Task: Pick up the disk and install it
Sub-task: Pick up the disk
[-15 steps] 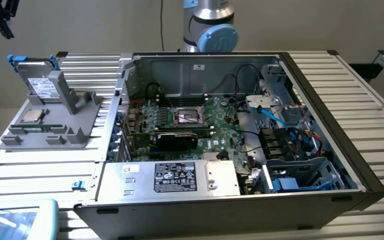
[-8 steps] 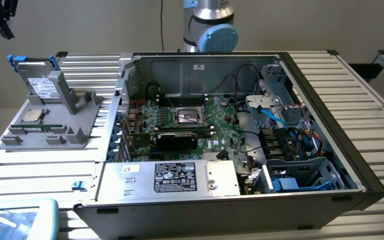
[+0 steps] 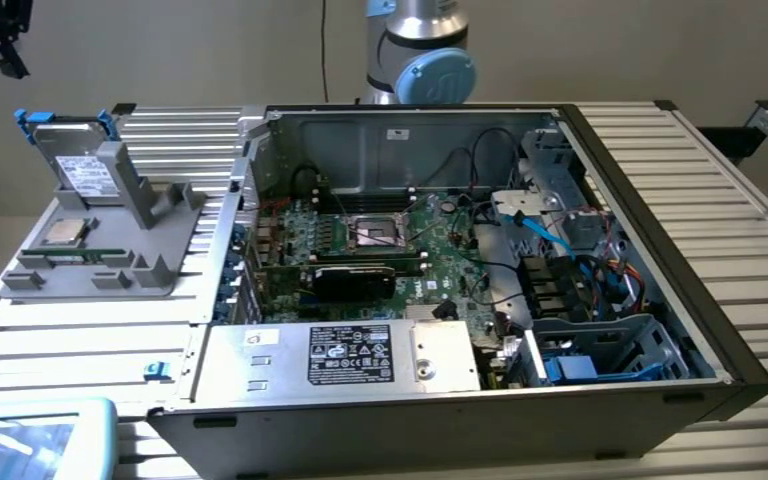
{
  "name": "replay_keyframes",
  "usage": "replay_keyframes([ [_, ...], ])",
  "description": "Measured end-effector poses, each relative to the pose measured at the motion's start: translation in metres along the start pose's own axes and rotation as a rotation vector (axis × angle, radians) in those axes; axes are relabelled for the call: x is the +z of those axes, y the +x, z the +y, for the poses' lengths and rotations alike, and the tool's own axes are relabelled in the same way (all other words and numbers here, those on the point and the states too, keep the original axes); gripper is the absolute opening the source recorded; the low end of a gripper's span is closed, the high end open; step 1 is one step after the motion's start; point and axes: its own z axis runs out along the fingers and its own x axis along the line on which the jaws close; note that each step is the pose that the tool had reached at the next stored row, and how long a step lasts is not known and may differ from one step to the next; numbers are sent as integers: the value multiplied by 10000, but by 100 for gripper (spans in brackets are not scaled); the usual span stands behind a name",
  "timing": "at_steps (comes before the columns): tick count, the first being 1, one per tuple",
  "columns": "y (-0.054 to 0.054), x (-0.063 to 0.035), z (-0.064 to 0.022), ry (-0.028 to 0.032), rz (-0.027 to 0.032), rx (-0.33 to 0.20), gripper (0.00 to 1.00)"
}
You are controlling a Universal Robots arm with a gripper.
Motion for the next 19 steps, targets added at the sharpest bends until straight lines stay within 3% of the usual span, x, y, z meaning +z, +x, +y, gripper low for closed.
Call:
replay_keyframes([
  [19, 0, 6, -1, 133, 102, -3452, 11],
])
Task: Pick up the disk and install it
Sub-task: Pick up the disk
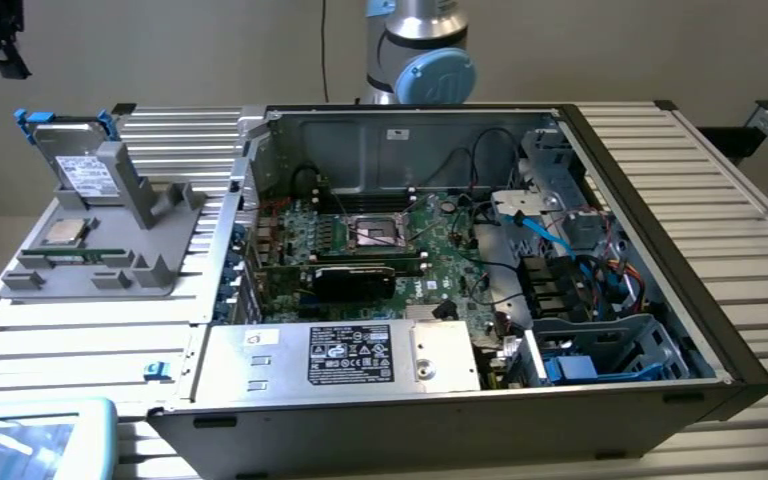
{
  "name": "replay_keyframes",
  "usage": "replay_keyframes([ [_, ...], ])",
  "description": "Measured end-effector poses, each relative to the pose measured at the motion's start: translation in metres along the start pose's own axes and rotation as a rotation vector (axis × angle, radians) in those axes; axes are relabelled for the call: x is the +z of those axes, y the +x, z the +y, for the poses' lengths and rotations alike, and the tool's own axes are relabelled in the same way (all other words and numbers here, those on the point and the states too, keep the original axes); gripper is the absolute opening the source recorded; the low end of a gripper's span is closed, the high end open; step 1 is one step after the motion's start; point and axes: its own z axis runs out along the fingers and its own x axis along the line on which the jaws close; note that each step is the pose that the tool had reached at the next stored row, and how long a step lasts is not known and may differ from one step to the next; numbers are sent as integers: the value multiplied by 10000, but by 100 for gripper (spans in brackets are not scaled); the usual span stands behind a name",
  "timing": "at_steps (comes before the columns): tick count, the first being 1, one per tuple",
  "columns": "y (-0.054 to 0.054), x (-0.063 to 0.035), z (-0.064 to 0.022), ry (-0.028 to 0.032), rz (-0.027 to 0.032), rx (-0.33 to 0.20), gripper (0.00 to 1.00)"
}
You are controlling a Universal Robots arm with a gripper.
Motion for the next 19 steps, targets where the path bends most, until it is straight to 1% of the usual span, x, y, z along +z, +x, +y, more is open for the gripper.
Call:
replay_keyframes([
  [2, 0, 0, 0, 30, 7, -361, 11],
  [5, 0, 1, 0, 59, 12, -885, 11],
  [7, -1, 1, 0, 73, 2, -1193, 11],
  [8, -1, 1, 1, 74, -30, -1301, 11],
  [9, -1, 2, 2, 73, -89, -1360, 11],
  [10, -1, 2, 2, 71, -167, -1391, 11],
  [11, 0, 3, 2, 68, -265, -1403, 11],
  [12, 0, 5, 4, 65, -347, -1405, 11],
  [13, -1, 6, 4, 64, -361, -1406, 11],
  [19, 0, 6, 4, 63, -360, -1404, 11],
])
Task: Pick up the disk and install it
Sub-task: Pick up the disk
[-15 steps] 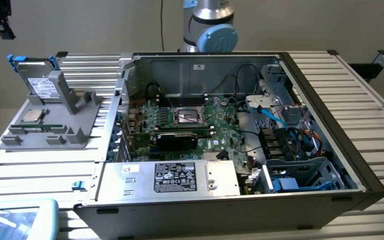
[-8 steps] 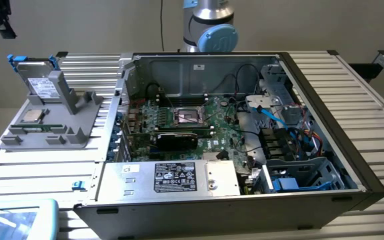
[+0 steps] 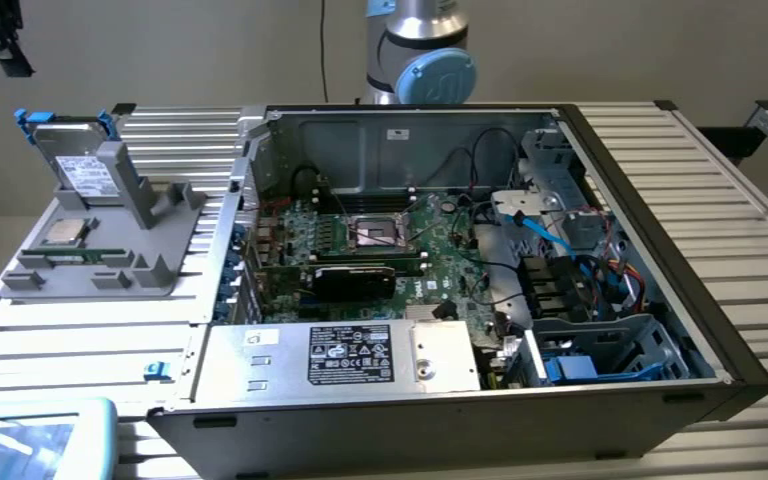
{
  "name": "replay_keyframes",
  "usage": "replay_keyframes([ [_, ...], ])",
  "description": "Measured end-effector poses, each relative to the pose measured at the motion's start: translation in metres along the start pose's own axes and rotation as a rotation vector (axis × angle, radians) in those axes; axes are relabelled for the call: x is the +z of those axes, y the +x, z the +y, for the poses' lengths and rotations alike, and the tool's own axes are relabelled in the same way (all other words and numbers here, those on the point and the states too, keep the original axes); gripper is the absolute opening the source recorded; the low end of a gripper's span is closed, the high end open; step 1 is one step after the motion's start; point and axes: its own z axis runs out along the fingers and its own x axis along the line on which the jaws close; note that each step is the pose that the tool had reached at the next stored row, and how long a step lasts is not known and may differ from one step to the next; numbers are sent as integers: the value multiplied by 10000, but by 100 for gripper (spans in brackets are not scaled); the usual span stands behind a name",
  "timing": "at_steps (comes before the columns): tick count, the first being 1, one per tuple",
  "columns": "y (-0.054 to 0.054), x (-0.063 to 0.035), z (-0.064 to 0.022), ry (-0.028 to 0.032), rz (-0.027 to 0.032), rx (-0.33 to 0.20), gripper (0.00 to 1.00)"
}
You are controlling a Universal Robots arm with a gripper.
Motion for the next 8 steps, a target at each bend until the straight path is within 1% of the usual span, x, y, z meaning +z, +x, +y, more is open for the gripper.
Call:
replay_keyframes([
  [6, 0, 9, -1, 4, 1, 179, 11],
  [8, 0, 14, -1, -12, 0, 202, 11],
])
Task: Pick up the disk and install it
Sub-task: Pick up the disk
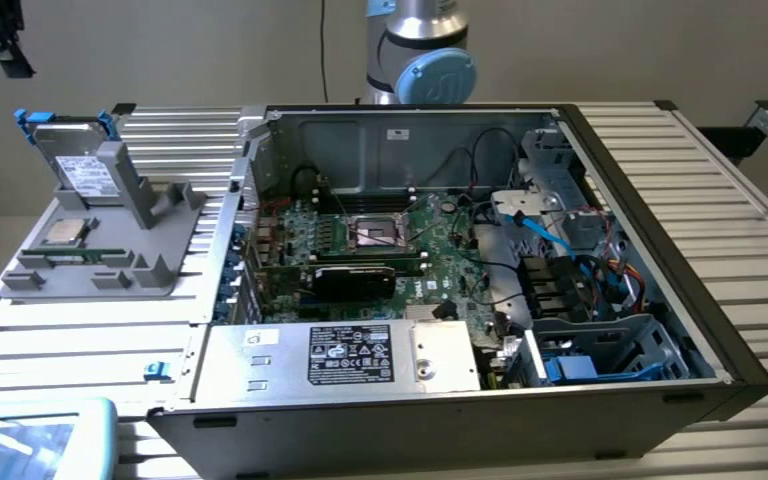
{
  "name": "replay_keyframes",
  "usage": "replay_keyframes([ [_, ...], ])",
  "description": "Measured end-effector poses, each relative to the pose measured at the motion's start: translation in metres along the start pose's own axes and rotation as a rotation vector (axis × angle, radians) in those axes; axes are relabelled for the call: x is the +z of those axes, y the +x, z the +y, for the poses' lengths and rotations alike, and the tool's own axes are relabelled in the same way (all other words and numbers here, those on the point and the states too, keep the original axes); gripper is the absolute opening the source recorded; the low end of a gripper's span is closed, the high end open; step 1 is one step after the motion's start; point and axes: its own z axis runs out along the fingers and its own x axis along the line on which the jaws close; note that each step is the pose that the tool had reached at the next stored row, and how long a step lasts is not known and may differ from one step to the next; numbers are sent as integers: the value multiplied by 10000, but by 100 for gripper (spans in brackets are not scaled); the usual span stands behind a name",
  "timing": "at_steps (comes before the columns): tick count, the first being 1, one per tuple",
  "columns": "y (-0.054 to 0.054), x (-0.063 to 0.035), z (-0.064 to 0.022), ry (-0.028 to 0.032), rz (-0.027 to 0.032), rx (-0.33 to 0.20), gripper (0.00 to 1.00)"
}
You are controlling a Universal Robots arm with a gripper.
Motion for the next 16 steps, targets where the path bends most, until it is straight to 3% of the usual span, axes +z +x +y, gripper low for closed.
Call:
replay_keyframes([
  [3, 0, 3, 0, -148, 10, 10, 11],
  [5, 0, 4, 0, -192, 20, 11, 18],
  [6, 0, 3, 0, -193, 24, 11, 18],
  [7, -2, 3, 0, -196, 53, 12, 25],
  [8, -5, 3, 0, -188, 128, 14, 25],
  [10, -8, 7, 0, -175, 273, 19, 36],
  [11, -13, 9, 0, -162, 391, 23, 42],
  [13, -26, 12, 0, -91, 596, 30, 42],
  [14, -37, 15, 1, -23, 653, 32, 49],
  [16, -57, 25, 4, 106, 709, 36, 49],
])
